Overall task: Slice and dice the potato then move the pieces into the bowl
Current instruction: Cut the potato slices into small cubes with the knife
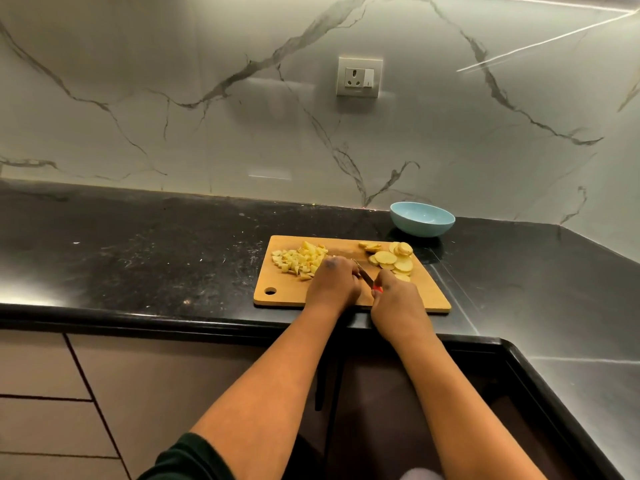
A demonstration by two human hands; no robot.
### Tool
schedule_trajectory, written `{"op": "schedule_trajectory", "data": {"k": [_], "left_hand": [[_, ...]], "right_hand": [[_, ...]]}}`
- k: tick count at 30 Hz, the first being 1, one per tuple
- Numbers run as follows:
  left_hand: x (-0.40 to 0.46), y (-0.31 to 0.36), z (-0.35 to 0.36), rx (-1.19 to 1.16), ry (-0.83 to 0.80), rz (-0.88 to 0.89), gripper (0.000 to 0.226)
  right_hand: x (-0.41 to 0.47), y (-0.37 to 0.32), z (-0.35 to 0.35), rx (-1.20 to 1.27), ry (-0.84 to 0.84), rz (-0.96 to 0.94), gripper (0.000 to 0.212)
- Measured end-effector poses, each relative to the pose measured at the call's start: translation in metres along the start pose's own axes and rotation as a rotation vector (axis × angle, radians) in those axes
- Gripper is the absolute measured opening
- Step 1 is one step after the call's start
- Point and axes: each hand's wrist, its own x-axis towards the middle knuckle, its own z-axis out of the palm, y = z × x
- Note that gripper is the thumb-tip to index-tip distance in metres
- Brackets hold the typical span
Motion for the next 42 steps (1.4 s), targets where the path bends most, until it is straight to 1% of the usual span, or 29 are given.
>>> {"op": "schedule_trajectory", "data": {"k": [3,8,13,17,21,25,28,30,34,36,39,42], "left_hand": [[0.001,-0.003,0.002,0.008,0.026,0.001,0.029],[0.003,-0.004,0.005,0.03,0.026,-0.006,0.03],[0.006,-0.006,0.008,0.058,0.008,-0.01,0.031],[0.007,-0.005,0.007,0.083,-0.04,-0.007,0.028],[0.006,-0.004,0.006,0.07,-0.069,-0.024,0.031],[0.005,-0.005,0.006,0.052,-0.069,-0.046,0.032],[0.003,-0.005,0.005,0.049,-0.045,-0.042,0.032],[0.001,-0.004,0.003,0.048,-0.021,-0.034,0.033],[0.002,-0.002,-0.002,0.015,0.029,-0.058,0.031],[0.002,-0.001,-0.003,-0.01,0.035,-0.074,0.032],[0.001,-0.001,-0.002,-0.032,0.027,-0.082,0.033],[0.001,-0.002,0.0,-0.012,0.027,-0.069,0.03]], "right_hand": [[0.0,0.003,0.004,-0.006,0.011,-0.017,0.018],[0.005,0.002,-0.001,-0.043,0.001,-0.025,0.017],[0.018,-0.007,-0.003,-0.102,-0.043,-0.009,0.024],[0.02,-0.016,0.0,-0.088,-0.08,0.008,0.022],[0.013,-0.008,-0.009,-0.047,-0.096,0.027,0.027],[0.001,0.009,-0.023,-0.093,-0.14,0.099,0.019],[-0.002,0.013,-0.037,-0.136,-0.176,0.093,0.016],[-0.002,0.014,-0.041,-0.1,-0.15,0.07,0.016],[-0.001,0.014,-0.036,0.067,-0.022,0.015,0.021],[-0.001,0.012,-0.031,0.108,0.004,0.003,0.021],[0.0,0.008,-0.02,0.091,-0.01,-0.037,0.015],[0.001,0.009,-0.014,0.035,-0.023,-0.057,0.008]]}}
